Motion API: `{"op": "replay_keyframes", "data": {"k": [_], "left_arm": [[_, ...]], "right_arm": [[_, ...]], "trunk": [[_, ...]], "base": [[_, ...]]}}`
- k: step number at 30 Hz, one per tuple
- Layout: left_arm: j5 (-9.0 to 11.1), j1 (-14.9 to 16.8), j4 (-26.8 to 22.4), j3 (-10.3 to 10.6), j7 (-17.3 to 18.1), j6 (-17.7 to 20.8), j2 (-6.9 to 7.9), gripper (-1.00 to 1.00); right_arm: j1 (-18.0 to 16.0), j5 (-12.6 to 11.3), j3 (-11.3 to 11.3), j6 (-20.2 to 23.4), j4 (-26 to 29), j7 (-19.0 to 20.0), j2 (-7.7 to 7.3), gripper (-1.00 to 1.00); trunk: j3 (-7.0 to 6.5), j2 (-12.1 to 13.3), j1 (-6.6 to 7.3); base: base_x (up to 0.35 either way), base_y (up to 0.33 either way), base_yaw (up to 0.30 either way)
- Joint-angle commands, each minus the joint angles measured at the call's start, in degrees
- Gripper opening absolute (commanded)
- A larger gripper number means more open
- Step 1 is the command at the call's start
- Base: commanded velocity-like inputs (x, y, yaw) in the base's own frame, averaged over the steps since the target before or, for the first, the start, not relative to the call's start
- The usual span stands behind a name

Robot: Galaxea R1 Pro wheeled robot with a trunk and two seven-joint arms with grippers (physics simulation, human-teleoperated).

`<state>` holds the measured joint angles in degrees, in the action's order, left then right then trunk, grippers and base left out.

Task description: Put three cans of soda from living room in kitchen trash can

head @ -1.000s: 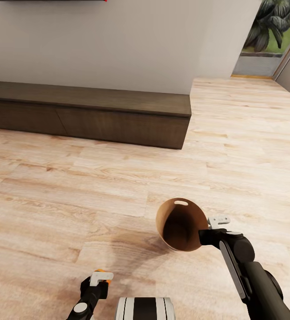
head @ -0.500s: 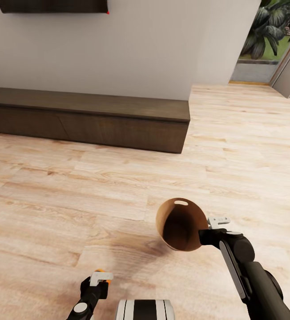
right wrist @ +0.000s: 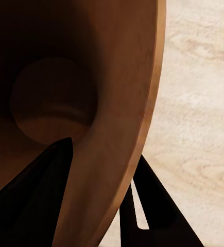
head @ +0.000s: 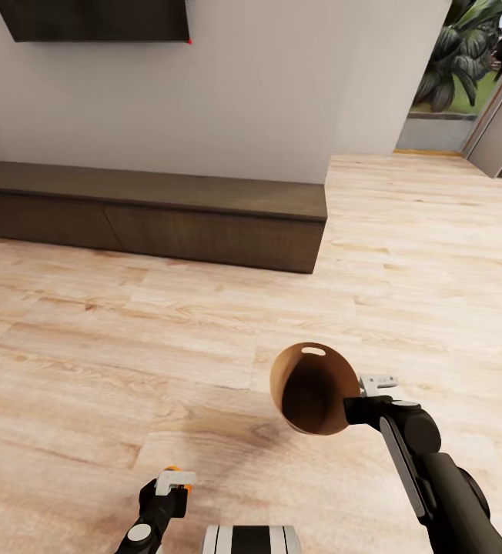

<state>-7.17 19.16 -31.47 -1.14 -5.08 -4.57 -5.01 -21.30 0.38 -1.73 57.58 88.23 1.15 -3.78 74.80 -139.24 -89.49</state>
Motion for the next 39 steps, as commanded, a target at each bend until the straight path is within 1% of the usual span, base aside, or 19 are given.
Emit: {"op": "replay_keyframes", "data": {"k": [1, 13, 39], "left_arm": [[0.0, 0.0, 0.0, 0.0, 0.0, 0.0, 0.00, -1.00], [0.0, 0.0, 0.0, 0.0, 0.0, 0.0, 0.00, -1.00], [0.0, 0.0, -0.1, 0.0, 0.0, 0.0, 0.00, -1.00]], "right_arm": [[0.0, -0.6, 0.0, 0.0, 0.0, 0.0, 0.00, -1.00], [0.0, -0.6, 0.0, 0.0, 0.0, 0.0, 0.00, -1.00], [0.0, -0.7, 0.0, 0.0, 0.0, 0.0, 0.00, -1.00]], "trunk": [[-0.19, 0.4, 0.23], [-2.57, 5.2, 2.87], [-9.56, 15.7, 8.58]], "base": [[0.000, 0.000, 0.000], [0.000, 0.000, 0.000], [0.000, 0.000, 0.000]]}}
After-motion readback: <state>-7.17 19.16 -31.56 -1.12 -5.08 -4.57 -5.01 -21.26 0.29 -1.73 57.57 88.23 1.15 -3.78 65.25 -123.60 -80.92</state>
